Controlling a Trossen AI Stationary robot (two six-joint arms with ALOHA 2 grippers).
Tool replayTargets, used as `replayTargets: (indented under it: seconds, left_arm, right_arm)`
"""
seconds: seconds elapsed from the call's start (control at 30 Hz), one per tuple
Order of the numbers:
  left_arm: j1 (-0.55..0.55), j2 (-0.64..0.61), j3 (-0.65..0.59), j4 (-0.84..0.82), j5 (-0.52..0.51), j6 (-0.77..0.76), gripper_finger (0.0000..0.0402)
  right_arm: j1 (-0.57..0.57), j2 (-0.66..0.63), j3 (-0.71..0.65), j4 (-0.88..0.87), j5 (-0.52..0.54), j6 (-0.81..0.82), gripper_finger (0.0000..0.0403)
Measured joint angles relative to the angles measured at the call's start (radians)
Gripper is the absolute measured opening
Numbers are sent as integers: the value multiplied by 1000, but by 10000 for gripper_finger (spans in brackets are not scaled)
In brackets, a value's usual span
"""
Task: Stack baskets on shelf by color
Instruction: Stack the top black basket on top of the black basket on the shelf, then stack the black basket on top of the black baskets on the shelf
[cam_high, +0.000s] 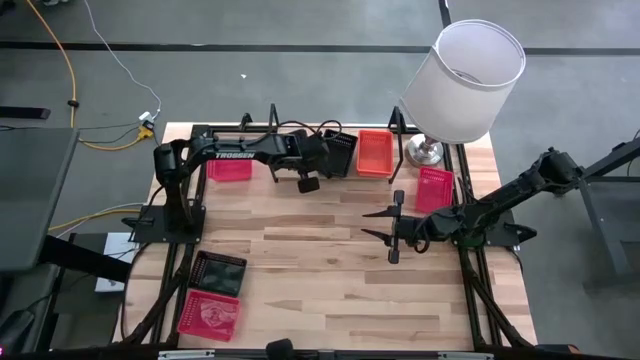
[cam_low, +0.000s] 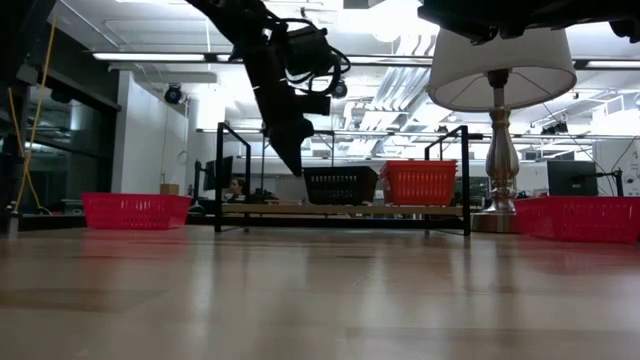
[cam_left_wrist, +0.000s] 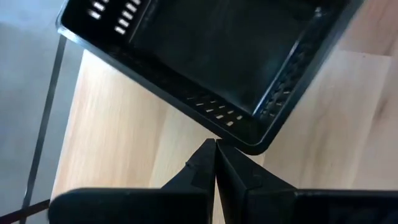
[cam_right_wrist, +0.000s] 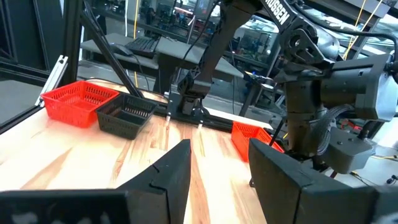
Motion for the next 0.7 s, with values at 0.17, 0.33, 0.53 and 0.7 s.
replayTargets:
  seconds: [0.17, 0.33, 0.53, 0.7]
  left_arm:
    - [-22, 0, 0, 8, 7, 0, 0]
    - [-39, 0, 0, 37, 48, 0, 0]
    - [-40, 0, 0, 101, 84, 0, 0]
    - [-43, -1, 0, 92, 66, 0, 0]
  right_arm:
    - [0, 0, 0, 0, 0, 0, 149]
    - [0, 0, 0, 0, 0, 1, 149]
    - [0, 0, 0, 0, 0, 1, 149]
    - [0, 0, 0, -18, 0, 1, 149]
